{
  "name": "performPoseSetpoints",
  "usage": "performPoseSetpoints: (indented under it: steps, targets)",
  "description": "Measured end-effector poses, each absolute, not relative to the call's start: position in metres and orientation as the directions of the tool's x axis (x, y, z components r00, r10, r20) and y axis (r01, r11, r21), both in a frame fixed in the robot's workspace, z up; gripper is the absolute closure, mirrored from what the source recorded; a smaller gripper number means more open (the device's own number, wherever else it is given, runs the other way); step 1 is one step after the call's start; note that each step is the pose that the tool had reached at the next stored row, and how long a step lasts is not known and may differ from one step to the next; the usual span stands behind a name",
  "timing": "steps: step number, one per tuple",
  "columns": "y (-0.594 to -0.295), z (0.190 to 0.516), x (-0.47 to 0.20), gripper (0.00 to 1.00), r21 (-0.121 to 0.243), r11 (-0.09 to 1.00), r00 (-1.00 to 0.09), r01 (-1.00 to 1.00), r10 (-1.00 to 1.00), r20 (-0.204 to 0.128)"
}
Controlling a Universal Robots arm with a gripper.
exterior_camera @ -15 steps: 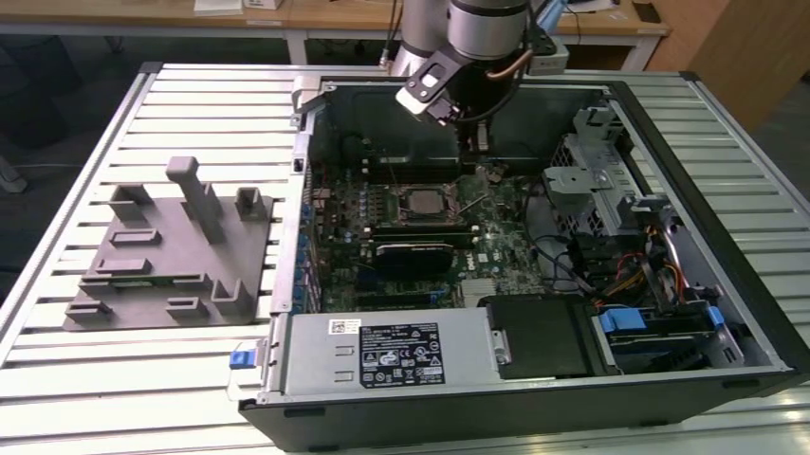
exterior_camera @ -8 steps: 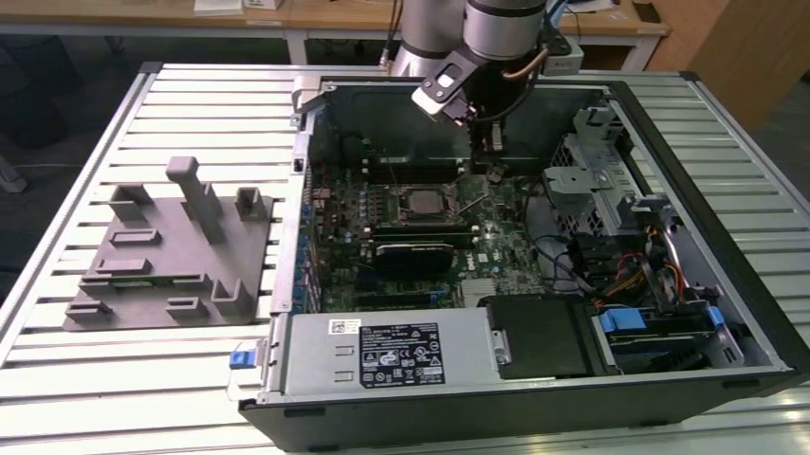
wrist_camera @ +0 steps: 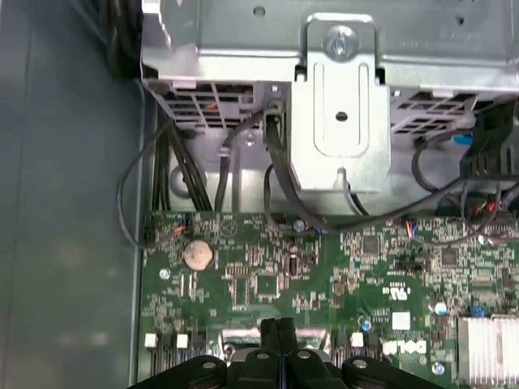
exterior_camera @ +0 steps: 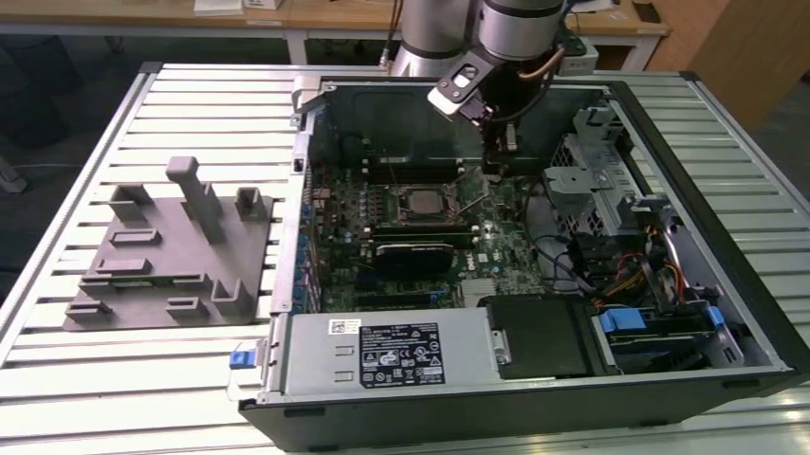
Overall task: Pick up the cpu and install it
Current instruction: 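Close the cpu cover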
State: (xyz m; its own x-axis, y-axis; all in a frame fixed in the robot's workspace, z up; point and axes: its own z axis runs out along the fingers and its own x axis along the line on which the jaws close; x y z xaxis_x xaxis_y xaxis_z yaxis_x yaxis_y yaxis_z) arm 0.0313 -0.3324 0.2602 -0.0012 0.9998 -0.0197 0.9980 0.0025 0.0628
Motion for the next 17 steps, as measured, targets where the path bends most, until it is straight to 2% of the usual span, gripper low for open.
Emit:
performPoseSetpoints:
  steps: [17]
  targets:
    - [-0.332,0.254,0.048,0.89,0.062,0.001,0.001,0.998,1.0,-0.02]
